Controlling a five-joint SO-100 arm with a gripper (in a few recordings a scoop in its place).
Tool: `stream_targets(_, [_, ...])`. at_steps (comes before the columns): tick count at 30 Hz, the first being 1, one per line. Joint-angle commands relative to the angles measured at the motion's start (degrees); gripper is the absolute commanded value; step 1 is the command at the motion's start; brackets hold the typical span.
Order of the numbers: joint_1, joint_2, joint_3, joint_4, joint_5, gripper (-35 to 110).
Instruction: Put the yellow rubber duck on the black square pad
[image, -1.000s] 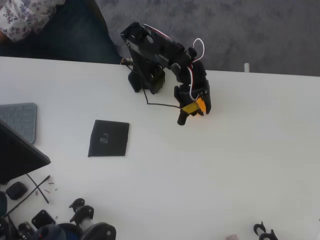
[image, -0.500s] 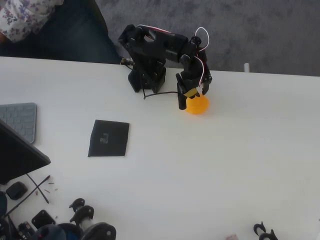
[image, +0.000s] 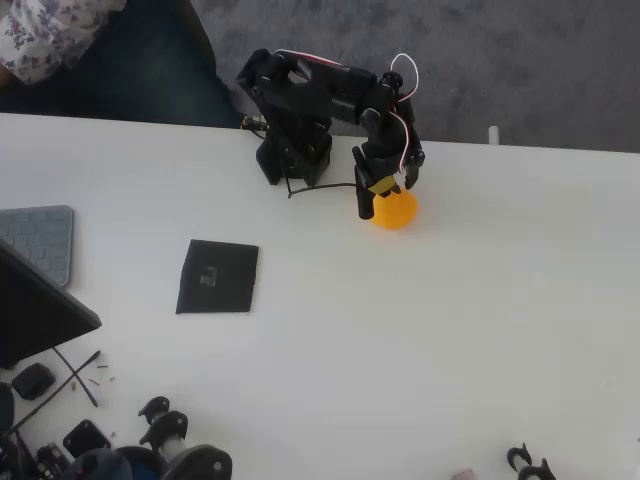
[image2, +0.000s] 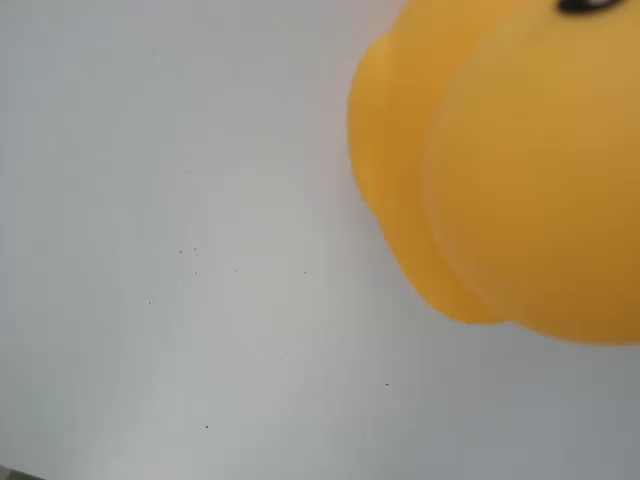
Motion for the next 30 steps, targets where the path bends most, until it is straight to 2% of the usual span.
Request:
stream_targets(1, [-1.14,-0.88,-1.14,0.0,-0.53,3])
stream_targets(6, [-1.14,-8.79,-1.58,-0.97,-0.53,3])
stream_targets(13, [-0.97,-9.49,-1.49,-7.73,-0.09,3])
stream_targets(30, [4.83,-8.88,-0.7,-6.86,-0.62,3])
